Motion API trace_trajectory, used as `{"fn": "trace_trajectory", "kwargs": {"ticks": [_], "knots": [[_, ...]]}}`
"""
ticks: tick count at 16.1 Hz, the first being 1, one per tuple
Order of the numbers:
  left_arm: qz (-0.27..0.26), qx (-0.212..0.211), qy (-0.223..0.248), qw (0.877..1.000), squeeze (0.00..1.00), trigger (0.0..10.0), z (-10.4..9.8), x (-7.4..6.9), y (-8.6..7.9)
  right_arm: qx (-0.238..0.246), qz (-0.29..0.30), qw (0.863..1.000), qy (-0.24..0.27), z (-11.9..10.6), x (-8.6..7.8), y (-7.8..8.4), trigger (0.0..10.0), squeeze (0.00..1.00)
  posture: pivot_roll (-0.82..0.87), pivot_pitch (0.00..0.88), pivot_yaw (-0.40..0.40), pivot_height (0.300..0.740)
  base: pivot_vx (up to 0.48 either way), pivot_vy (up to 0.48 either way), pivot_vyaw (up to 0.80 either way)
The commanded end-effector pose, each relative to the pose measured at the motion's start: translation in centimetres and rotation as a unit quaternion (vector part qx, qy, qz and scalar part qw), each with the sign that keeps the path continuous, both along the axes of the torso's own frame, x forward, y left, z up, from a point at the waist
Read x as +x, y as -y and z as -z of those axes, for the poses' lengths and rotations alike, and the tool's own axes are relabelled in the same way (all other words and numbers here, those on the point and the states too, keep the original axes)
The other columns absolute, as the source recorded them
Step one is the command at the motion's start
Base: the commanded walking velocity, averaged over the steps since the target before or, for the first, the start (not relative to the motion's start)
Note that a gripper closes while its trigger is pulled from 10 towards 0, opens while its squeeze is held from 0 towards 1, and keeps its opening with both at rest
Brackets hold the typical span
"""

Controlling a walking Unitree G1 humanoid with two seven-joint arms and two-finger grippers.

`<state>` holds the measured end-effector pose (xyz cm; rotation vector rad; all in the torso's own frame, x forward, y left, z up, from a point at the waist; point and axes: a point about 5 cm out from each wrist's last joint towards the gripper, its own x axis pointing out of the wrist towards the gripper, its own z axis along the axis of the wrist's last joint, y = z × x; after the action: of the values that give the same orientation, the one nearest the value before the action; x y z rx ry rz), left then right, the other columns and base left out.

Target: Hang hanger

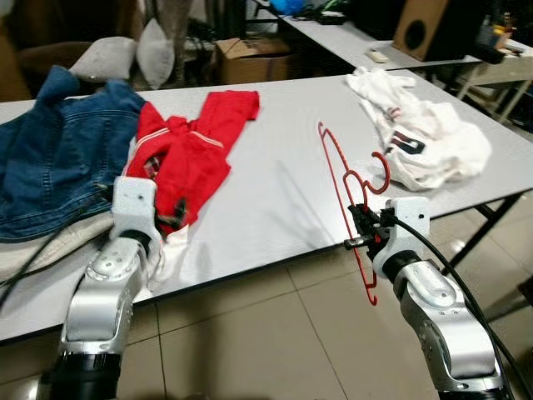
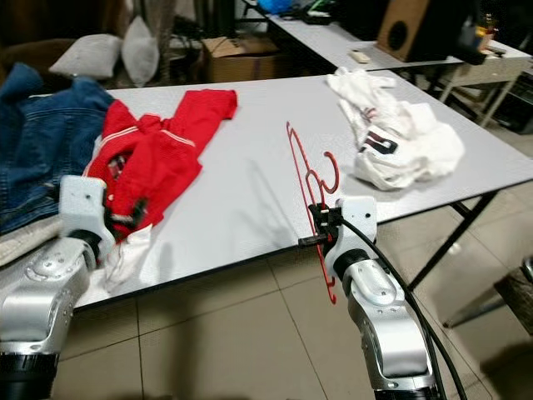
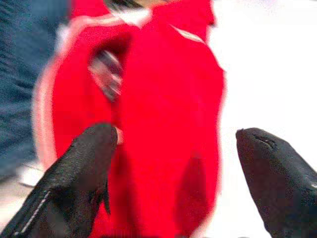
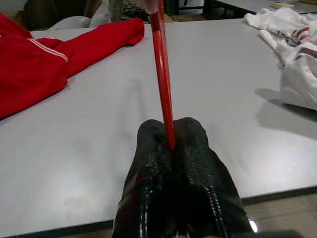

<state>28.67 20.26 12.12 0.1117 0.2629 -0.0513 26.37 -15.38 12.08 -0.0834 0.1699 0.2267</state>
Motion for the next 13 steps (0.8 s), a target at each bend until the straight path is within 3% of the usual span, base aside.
{"fn": "trace_trajectory", "kwargs": {"ticks": [1, 7, 10, 13], "knots": [[0.008, -0.016, -0.024, 1.000, 0.00, 0.0, 0.6, -0.3, 0.4, -0.003, 0.000, 1.000, 0.004, -0.2, 0.0, 0.3, 10.0, 0.00, 0.00, 0.000, -0.044, 0.740, 0.000, 0.000, 0.00], [-0.028, 0.009, -0.046, 0.999, 0.00, 0.0, 1.1, -0.5, -0.7, -0.007, -0.005, 1.000, 0.003, -0.2, 0.1, 0.3, 10.0, 0.00, 0.00, 0.000, -0.051, 0.740, 0.000, 0.000, 0.00], [-0.043, 0.030, -0.011, 0.999, 0.00, 0.0, 0.1, -0.2, -1.3, -0.009, -0.007, 1.000, 0.003, -0.2, 0.1, 0.3, 10.0, 0.00, 0.00, 0.000, -0.056, 0.740, 0.000, 0.000, 0.00], [-0.044, 0.064, -0.013, 0.997, 0.00, 0.0, 0.0, -0.1, -1.7, -0.010, -0.010, 1.000, 0.002, -0.1, 0.1, 0.2, 10.0, 0.00, 0.00, 0.000, -0.057, 0.740, 0.000, 0.000, 0.00]]}}
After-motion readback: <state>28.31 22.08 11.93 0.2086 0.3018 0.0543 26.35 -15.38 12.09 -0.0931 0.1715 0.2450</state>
